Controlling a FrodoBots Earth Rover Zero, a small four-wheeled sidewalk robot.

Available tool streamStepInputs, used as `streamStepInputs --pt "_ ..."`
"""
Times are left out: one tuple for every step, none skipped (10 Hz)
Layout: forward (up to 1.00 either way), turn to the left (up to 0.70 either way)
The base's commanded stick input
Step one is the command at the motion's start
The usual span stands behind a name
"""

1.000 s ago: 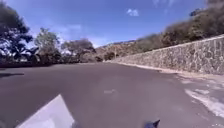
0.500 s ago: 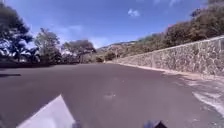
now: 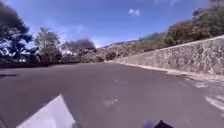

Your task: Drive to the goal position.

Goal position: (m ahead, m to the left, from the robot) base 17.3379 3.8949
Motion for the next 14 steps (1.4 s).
streamStepInputs --pt "0.50 0.00" --pt "0.50 0.00" --pt "0.50 0.00" --pt "0.50 0.00" --pt "0.50 0.00" --pt "0.50 0.00" --pt "0.50 0.00" --pt "0.50 0.00" --pt "0.50 0.00" --pt "0.50 0.00" --pt "0.50 0.00" --pt "0.50 0.00" --pt "0.50 0.00" --pt "0.50 0.00"
